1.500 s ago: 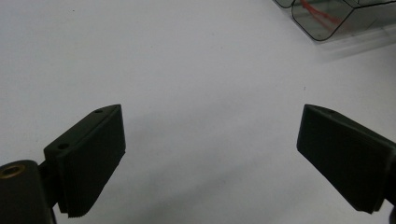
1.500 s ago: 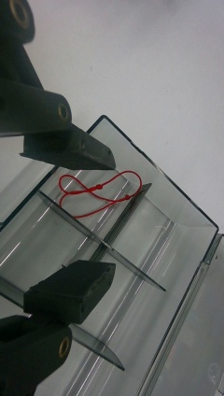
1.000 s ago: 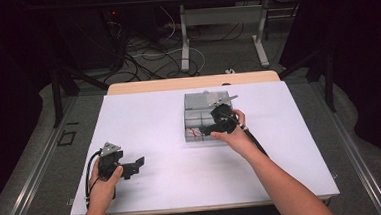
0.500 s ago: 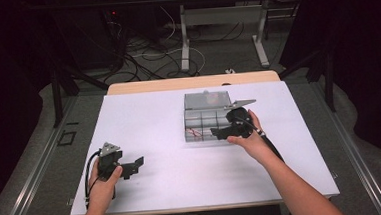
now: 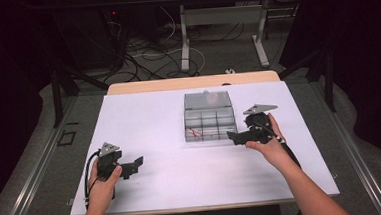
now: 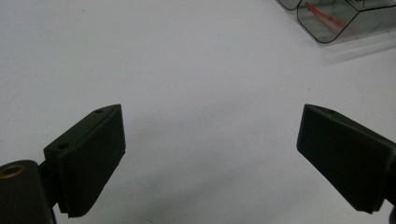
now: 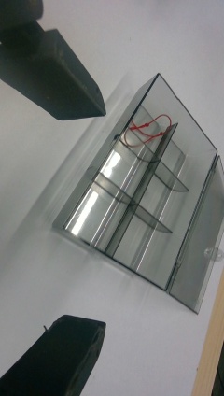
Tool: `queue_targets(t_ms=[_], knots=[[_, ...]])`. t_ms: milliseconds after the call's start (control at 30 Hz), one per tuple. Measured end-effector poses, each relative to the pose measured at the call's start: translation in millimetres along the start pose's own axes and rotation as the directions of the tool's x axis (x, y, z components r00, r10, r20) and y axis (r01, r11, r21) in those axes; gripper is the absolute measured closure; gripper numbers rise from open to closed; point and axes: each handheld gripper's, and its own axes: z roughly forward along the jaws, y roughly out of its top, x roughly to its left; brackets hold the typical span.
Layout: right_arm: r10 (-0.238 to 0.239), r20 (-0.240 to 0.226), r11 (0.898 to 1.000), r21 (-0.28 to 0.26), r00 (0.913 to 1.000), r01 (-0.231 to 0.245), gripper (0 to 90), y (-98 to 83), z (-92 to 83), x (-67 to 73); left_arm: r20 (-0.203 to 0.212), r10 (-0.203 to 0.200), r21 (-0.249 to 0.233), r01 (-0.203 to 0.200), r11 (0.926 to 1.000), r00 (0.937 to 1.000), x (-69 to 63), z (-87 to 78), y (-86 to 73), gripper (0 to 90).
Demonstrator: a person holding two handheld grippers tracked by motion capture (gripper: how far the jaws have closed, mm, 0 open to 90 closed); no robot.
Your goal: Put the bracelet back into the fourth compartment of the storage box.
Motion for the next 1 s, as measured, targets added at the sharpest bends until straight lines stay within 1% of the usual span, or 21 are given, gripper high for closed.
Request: queue_targets(t_ms=[33, 67, 100, 133, 167, 400, 500, 633, 667, 700, 767, 967, 1000], knots=[[0.001, 0.005, 1.000, -0.002, 1.0000, -0.001, 0.0, -1.6, -2.1, -1.7, 0.005, 0.003, 0.009, -0.003, 0.9999, 1.0000, 0.5, -0.9, 0.4, 8.3], [0.001, 0.009, 1.000, -0.006, 1.0000, -0.001, 0.0, -3.0, -4.1, -3.7, 0.003, 0.001, 0.003, -0.001, 1.0000, 1.0000, 0.3, -0.7, 0.1, 8.3], [0.007, 0.013, 1.000, -0.008, 0.9999, -0.007, 0.0, -4.6, -6.3, -5.1, 0.004, 0.006, 0.011, -0.006, 0.9999, 1.0000, 0.9, -1.6, 0.2, 8.3], [0.008, 0.016, 1.000, -0.013, 0.9998, -0.008, 0.0, -6.1, -8.4, -6.8, 0.002, -0.004, 0.000, 0.004, 1.0000, 1.0000, 0.3, -0.8, 0.0, 8.3], [0.009, 0.024, 1.000, -0.018, 0.9997, -0.008, 0.0, -7.7, -10.6, -9.1, 0.003, -0.002, 0.004, 0.002, 1.0000, 1.0000, 0.6, -1.2, 0.1, 8.3], [0.045, 0.047, 0.999, -0.031, 0.9979, -0.043, 0.0, -21.6, -22.4, -23.4, 0.002, -0.006, 0.007, 0.006, 1.0000, 1.0000, 0.5, -1.6, 0.0, 8.3], [0.060, 0.054, 0.998, -0.031, 0.9967, -0.058, 0.0, -27.4, -25.4, -28.0, 0.002, -0.007, 0.009, 0.007, 0.9999, 1.0000, 0.5, -1.7, 0.1, 8.3], [0.069, 0.064, 0.997, -0.036, 0.9956, -0.066, 0.0, -35.0, -29.3, -34.3, 0.001, 0.001, 0.014, -0.001, 0.9999, 1.0000, 0.5, -2.0, 0.1, 8.3], [0.080, 0.066, 0.996, -0.039, 0.9946, -0.077, 0.0, -36.9, -29.9, -35.4, 0.002, 0.002, 0.014, -0.002, 0.9999, 1.0000, 0.6, -2.1, 0.1, 8.3], [0.092, 0.066, 0.995, -0.041, 0.9936, -0.089, 0.0, -38.7, -30.6, -36.4, 0.001, -0.006, 0.008, 0.006, 0.9999, 1.0000, 0.0, -1.7, 0.0, 8.3], [0.098, 0.071, 0.995, -0.039, 0.9927, -0.096, 0.0, -42.5, -32.1, -39.5, 0.000, -0.006, 0.008, 0.006, 1.0000, 1.0000, -0.1, -1.8, -0.1, 8.3], [0.119, 0.084, 0.992, -0.047, 0.9893, -0.116, 0.0, -54.8, -32.6, -47.8, -0.001, -0.003, 0.009, 0.003, 1.0000, 1.0000, 0.3, -2.1, -0.2, 8.3], [0.132, 0.084, 0.991, -0.047, 0.9877, -0.128, 0.0, -56.7, -32.4, -48.9, -0.001, -0.001, 0.010, 0.001, 0.9999, 1.0000, 0.3, -2.2, -0.1, 8.3]])
